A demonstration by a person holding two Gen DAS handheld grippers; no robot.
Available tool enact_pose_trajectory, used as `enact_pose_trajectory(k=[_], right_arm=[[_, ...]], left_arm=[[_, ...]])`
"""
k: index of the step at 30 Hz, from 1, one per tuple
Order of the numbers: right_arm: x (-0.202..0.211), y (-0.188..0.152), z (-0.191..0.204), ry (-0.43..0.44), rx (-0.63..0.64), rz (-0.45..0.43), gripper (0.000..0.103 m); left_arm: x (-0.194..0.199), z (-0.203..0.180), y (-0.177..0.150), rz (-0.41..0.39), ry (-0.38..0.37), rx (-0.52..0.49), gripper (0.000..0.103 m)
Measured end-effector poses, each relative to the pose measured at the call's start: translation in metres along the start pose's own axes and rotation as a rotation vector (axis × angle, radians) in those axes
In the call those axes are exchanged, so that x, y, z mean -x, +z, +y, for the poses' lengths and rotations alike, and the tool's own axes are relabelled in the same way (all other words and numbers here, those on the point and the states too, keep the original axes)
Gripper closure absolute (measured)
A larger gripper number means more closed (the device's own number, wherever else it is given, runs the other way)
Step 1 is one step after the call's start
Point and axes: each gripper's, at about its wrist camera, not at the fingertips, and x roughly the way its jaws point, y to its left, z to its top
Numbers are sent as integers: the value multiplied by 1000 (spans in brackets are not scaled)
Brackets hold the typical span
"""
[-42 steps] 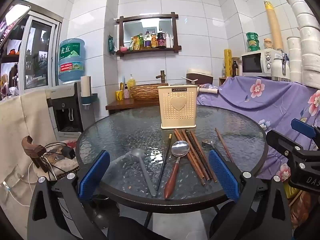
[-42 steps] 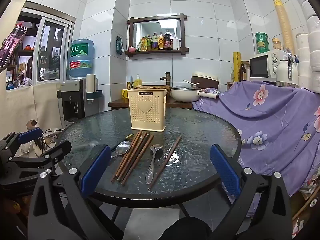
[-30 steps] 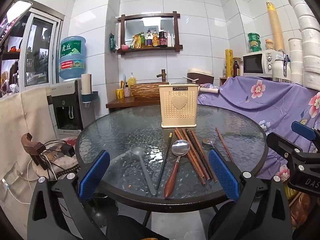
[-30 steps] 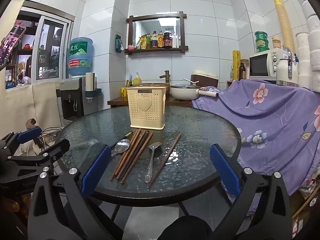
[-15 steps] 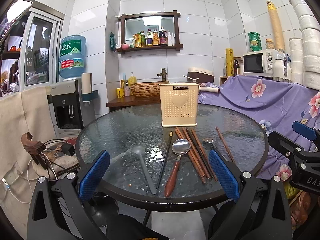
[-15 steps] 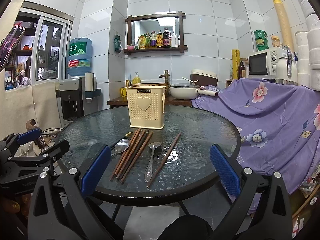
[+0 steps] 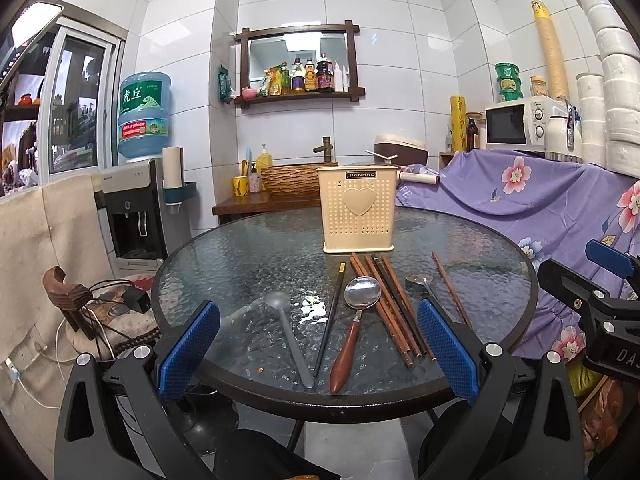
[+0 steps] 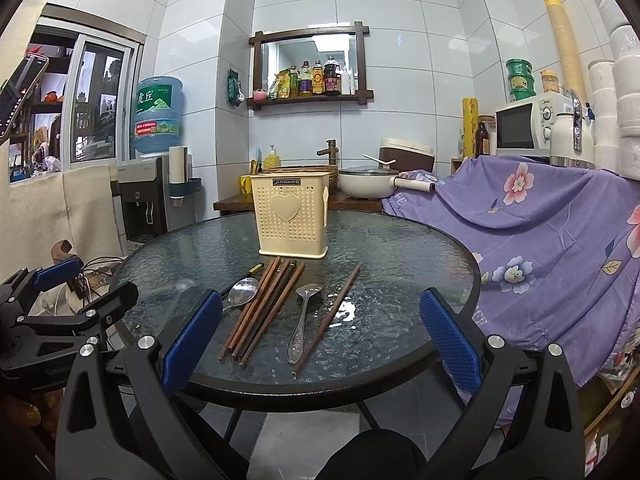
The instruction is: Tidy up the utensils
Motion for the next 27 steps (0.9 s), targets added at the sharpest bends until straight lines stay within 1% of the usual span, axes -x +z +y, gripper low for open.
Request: enact_pose_trajectory(k=[27], right_arm=[[-1, 1, 0, 2, 0, 6, 6]], left_arm=[[-1, 0, 0, 6, -1, 2, 6]])
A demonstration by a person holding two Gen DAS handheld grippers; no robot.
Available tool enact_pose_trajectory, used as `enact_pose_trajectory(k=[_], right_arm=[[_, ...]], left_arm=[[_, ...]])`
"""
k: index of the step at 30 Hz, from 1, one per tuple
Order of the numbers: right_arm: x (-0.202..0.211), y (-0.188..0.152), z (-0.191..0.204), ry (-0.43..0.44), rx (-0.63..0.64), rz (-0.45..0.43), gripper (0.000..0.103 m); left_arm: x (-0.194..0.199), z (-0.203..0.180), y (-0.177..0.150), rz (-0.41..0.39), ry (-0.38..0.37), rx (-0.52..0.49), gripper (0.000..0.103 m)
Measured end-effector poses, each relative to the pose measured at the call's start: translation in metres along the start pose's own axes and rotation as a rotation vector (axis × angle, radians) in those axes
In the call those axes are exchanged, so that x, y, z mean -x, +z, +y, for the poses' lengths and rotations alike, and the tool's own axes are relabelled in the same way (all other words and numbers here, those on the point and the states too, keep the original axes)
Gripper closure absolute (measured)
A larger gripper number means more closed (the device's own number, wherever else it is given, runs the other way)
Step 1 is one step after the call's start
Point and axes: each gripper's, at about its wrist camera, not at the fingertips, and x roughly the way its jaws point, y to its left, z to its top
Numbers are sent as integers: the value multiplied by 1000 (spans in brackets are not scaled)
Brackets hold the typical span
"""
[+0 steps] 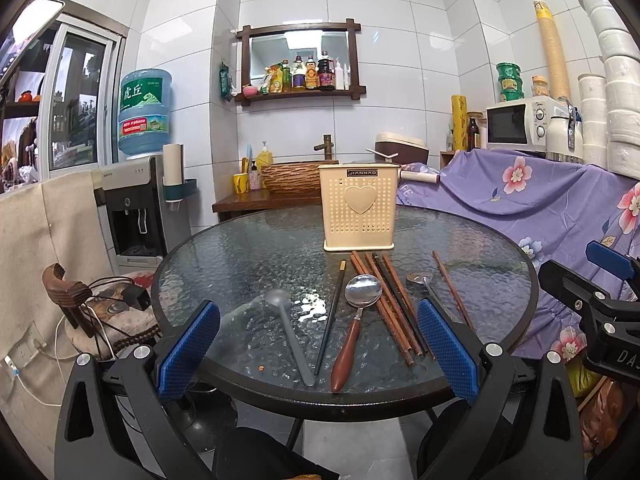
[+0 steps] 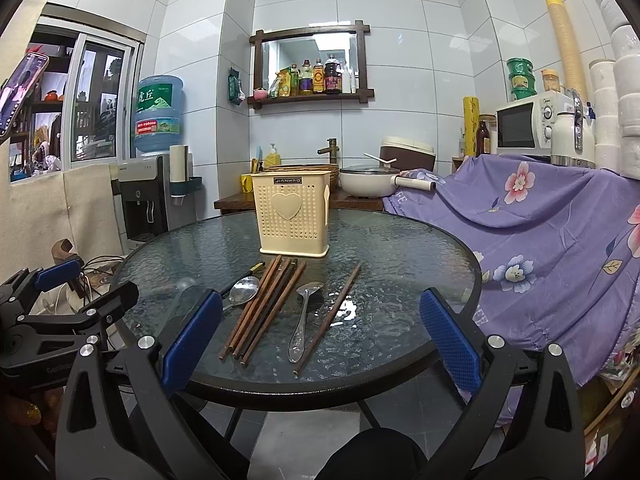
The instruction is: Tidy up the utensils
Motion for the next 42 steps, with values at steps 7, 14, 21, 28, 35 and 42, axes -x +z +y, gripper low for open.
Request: enact_pose_trajectory(k=[7, 14, 21, 28, 35, 42], right_arm=[[-1, 0, 0, 0, -2, 3, 6], [-3, 1, 0, -2, -8, 9, 6], [-7, 2, 1, -4, -14, 9, 6], [-9, 3, 1, -5, -16, 9, 6], [-11, 5, 0, -5, -15, 15, 6], [-43, 5, -8, -55, 6, 101, 6]], left_arm=[[0, 0, -1, 5, 1, -1, 6], [-1, 0, -1, 6, 1, -3, 6], [-4, 3, -1, 1, 3, -1, 6], [-5, 3, -1, 11, -1, -3, 6], [-9, 1, 0, 26, -16, -7, 6], [-49, 13, 2, 165, -9, -5, 6]])
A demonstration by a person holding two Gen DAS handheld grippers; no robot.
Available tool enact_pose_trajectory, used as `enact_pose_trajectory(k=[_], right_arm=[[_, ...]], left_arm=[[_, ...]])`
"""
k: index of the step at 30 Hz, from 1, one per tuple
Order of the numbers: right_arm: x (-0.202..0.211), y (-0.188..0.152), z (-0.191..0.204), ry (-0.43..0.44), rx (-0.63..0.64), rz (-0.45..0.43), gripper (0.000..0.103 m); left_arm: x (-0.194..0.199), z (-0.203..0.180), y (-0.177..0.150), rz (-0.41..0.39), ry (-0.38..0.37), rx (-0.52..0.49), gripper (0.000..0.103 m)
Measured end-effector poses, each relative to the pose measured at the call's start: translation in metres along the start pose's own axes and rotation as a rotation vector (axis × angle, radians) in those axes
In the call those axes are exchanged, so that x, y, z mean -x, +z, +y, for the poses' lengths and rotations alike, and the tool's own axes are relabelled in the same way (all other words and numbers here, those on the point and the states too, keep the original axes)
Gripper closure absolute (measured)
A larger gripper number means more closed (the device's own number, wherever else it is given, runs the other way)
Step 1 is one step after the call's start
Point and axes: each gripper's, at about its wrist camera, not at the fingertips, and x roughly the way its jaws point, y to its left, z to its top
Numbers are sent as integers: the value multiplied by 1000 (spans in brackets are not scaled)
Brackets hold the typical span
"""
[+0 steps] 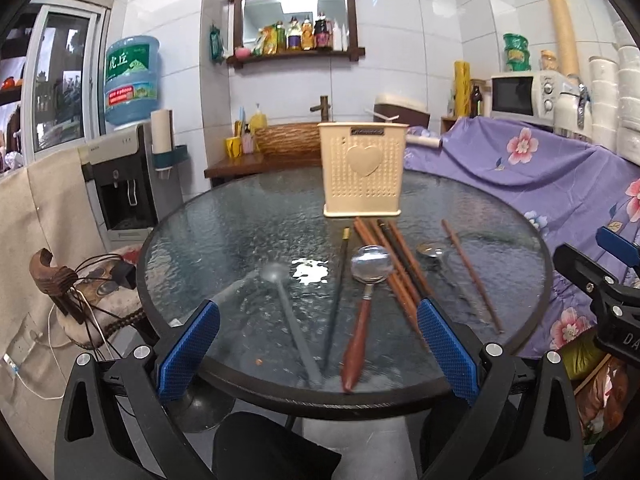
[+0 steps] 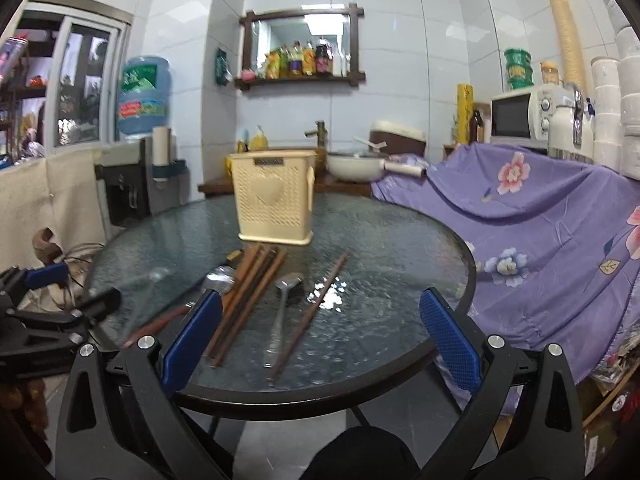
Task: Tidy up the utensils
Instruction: 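Grasp the grey plastic ladle with the left tool while the right tool grasps the steel spoon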
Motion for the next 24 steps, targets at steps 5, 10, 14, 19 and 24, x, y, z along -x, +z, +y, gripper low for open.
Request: enact_pose_trajectory(k=[5, 10, 14, 19, 24], right_arm=[[-55, 8, -14, 32, -25, 174, 6], [-100, 22, -9, 98, 26, 272, 10], [-140, 27, 9, 178, 125, 383, 20], [-174, 22, 17, 209, 139, 500, 33], [-188, 20, 25, 199, 189, 547, 38]], left_arm=[[-40, 31, 20, 103, 8, 46, 11], [-81, 53, 32, 248, -30, 101, 32], [-104, 60, 32, 345, -64, 129, 42], [-115, 53, 29, 386, -55, 68, 46], [-129, 50, 27, 438, -58, 57, 47]])
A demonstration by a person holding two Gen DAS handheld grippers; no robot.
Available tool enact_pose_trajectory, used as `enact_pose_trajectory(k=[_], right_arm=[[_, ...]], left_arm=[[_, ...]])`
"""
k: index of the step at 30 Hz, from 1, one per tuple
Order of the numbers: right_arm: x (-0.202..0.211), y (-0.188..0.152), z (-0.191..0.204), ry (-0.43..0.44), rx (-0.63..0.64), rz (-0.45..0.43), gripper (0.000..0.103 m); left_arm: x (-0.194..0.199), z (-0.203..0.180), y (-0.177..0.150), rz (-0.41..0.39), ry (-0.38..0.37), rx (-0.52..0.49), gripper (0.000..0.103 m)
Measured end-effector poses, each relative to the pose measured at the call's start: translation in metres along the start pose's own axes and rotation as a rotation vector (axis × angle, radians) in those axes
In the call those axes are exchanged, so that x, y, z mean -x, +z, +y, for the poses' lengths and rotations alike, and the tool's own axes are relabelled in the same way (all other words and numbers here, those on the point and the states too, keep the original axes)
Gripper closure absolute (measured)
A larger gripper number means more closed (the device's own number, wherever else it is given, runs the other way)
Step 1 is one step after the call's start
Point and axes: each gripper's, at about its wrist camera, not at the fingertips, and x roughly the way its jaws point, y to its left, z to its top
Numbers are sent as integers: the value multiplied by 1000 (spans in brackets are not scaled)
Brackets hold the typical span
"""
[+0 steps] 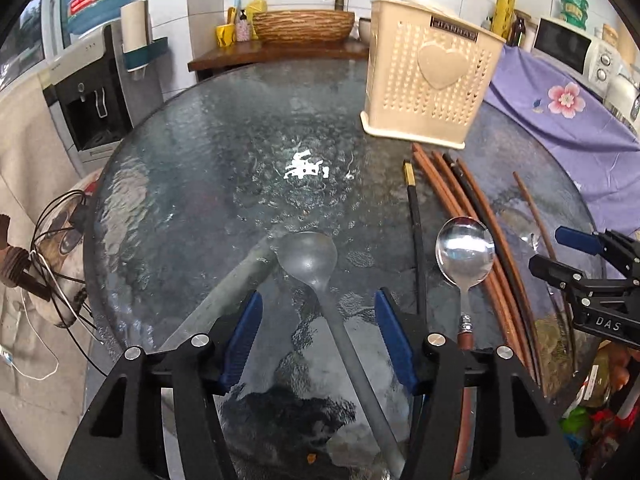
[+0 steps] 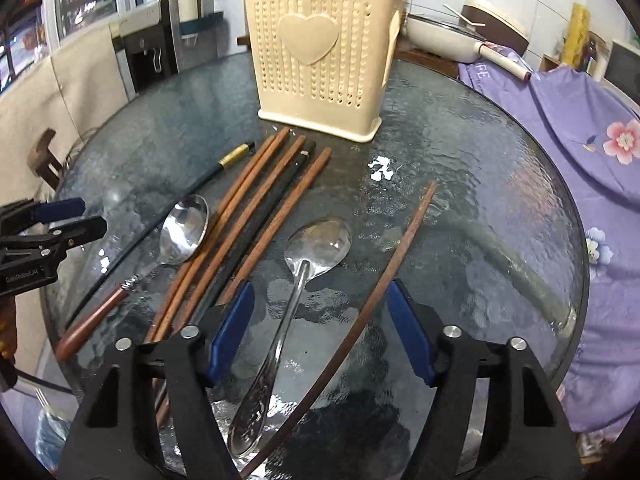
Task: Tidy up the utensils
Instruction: 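Grasp the grey plastic ladle with the left tool while the right tool grasps the steel spoon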
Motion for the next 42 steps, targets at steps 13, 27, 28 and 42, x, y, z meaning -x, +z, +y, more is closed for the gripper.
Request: enact_pose_trajectory(k=[13, 27, 28, 42], right_arm=[[-14, 22, 0, 28, 23, 62, 51], [-27, 36, 1, 68, 7, 145, 54], [-28, 37, 3, 65, 13, 148, 54], [-33, 46, -9, 113, -13, 149, 64]], left_arm=[[-24, 5, 23, 52, 36, -8, 55], [-37, 4, 41, 123, 26, -27, 67], [-38, 3, 42, 126, 24, -29, 67], [-56, 3, 65, 170, -20, -22, 68]])
